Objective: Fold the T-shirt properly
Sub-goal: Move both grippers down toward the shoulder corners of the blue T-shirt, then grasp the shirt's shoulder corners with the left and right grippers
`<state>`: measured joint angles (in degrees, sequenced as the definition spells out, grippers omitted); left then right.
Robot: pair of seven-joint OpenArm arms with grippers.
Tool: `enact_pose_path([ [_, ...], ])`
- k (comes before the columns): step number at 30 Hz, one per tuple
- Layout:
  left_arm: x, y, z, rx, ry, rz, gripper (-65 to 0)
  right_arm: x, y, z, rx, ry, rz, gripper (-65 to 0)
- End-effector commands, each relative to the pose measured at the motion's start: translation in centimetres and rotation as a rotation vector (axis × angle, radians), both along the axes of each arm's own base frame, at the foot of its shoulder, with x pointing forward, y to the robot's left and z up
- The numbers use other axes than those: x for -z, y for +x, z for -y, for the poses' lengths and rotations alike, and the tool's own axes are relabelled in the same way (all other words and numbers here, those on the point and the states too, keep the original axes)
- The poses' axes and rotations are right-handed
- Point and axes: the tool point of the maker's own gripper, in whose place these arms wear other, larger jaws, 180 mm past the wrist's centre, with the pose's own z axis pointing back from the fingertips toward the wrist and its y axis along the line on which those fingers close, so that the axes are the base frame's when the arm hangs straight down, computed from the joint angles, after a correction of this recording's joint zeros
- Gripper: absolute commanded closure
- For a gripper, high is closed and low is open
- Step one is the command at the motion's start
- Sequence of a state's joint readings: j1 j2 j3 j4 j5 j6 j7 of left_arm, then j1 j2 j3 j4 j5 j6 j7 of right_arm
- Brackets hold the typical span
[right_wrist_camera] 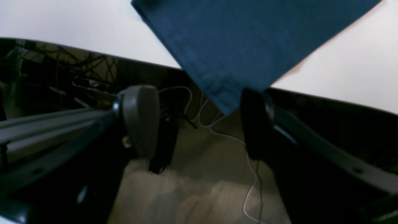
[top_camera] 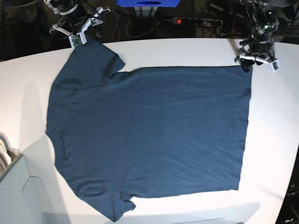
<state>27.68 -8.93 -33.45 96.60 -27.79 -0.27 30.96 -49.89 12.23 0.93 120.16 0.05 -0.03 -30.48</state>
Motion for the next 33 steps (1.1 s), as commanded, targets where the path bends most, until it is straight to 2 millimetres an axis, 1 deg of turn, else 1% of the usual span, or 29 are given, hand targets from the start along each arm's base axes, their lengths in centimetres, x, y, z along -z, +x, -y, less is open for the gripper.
enact_pose_path([
  [1,-0.4,0.4,-0.6,-0.006,0.015,0.02,-35.4,-0.4,0.1,0.0,-0.009,-0.001,0.015,-39.2],
  [8,1.0,1.1,-0.8,-0.032,-0.012,0.011,-35.3,-0.5,0.1,0.0,-0.009,-0.001,0.017,-39.2],
  [11,1.8,1.4,0.2,-0.003,-0.031,-0.005,-34.8,-0.6,0.6,0.0,-0.009,-0.001,0.029,-39.2],
  [14,2.0,1.5,0.7,0.008,-0.041,-0.006,-27.9,-0.6,0.7,0.0,-0.009,-0.002,0.032,-39.2],
  [20,1.8,1.4,1.0,0.006,-0.046,-0.001,-13.5,-0.6,0.8,0.1,-0.007,-0.005,0.036,-39.2],
  [22,1.9,1.4,0.9,0.005,-0.045,-0.002,-6.2,-0.6,0.9,0.0,-0.01,-0.003,0.037,-39.3],
  [23,1.9,1.4,0.9,0.005,-0.045,-0.002,-1.3,-0.6,0.9,0.0,-0.01,-0.003,0.037,-39.4],
  [24,1.9,1.4,0.9,0.005,-0.045,-0.002,0.0,-0.6,0.9,0.0,-0.01,-0.003,0.038,-39.4],
  [31,1.9,1.4,1.0,0.009,-0.044,-0.004,0.0,-1.2,3.3,0.1,-0.009,-0.004,0.101,-39.6],
  [33,1.9,1.4,1.0,0.009,-0.043,-0.005,0.0,-0.8,3.9,0.2,-0.006,-0.009,0.105,-39.7],
])
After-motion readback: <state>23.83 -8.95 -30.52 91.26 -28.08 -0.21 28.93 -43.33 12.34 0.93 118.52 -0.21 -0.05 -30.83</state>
